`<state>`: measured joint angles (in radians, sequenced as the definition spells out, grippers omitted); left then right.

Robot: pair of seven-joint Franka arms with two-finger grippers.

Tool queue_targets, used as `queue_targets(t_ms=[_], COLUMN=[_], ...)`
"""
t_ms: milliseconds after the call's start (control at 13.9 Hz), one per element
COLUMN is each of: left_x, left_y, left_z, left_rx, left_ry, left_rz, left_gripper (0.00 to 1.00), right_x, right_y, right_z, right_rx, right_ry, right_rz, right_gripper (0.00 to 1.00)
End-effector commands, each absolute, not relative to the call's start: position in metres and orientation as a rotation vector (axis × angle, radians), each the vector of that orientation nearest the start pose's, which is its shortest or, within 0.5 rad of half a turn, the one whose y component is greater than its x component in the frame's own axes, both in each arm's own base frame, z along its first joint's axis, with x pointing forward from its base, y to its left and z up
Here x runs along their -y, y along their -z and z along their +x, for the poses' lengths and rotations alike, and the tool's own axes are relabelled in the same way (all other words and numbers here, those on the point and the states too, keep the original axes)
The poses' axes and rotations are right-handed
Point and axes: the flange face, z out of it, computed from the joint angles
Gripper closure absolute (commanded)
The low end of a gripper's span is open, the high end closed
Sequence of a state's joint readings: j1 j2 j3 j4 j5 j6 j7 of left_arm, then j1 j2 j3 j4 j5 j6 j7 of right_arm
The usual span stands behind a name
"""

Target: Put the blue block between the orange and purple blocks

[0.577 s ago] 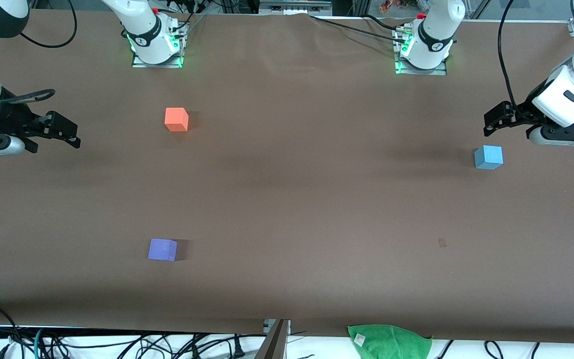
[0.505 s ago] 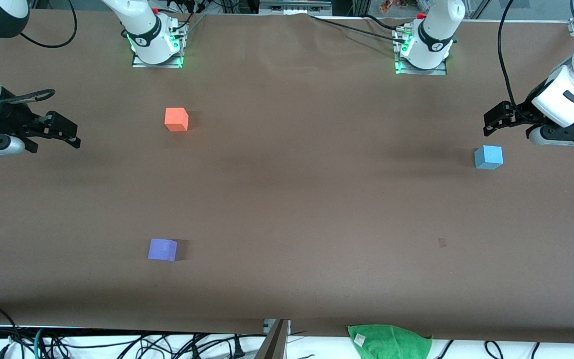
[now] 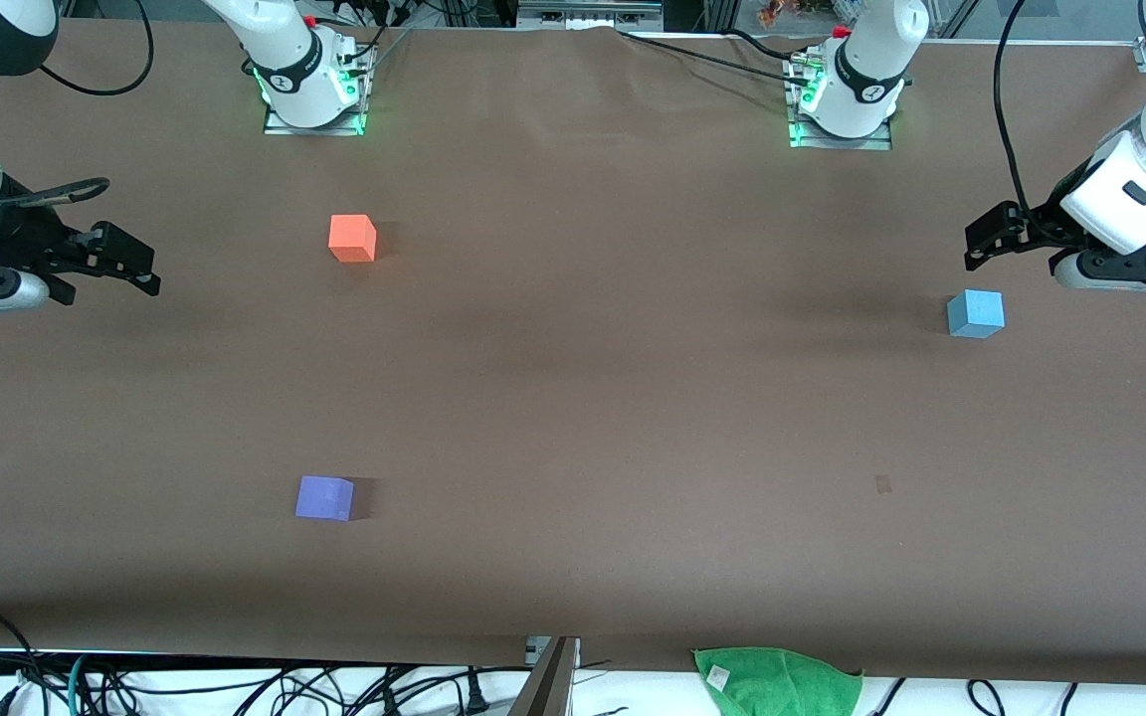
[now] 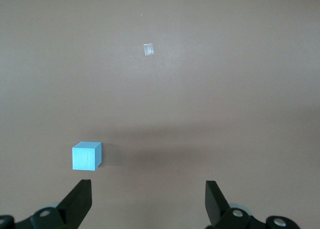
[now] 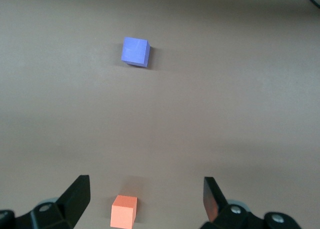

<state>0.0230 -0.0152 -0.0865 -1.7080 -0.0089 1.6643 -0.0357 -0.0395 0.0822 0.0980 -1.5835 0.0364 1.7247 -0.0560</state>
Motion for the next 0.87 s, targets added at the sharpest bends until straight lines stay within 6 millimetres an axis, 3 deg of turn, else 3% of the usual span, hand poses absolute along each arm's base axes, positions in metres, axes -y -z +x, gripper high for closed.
queue_targets(t_ms=[0,577,794], left_x=[0.036,0.03,-0.001], left_y=[-0.578,-0.57,-0.546], left_z=[0.552,0.551,0.559], left_rx=[-0.049,-0.031,0.051], left_ry=[-0.061,-0.118,-0.219], left_rz=[-3.145,-3.142,-3.141], left_gripper=[0.0,0.0,0.0], right_x=[-0.032,-0.029,-0.029], right_y=[-0.588,-0.587,-0.585], right_z=[0.59,0.59,0.591], right_rx=[0.167,0.16,0.16], right_ry=[0.086,0.084,0.08], right_rz=[-3.078,-3.079,-3.079], right_gripper=[0.0,0.0,0.0])
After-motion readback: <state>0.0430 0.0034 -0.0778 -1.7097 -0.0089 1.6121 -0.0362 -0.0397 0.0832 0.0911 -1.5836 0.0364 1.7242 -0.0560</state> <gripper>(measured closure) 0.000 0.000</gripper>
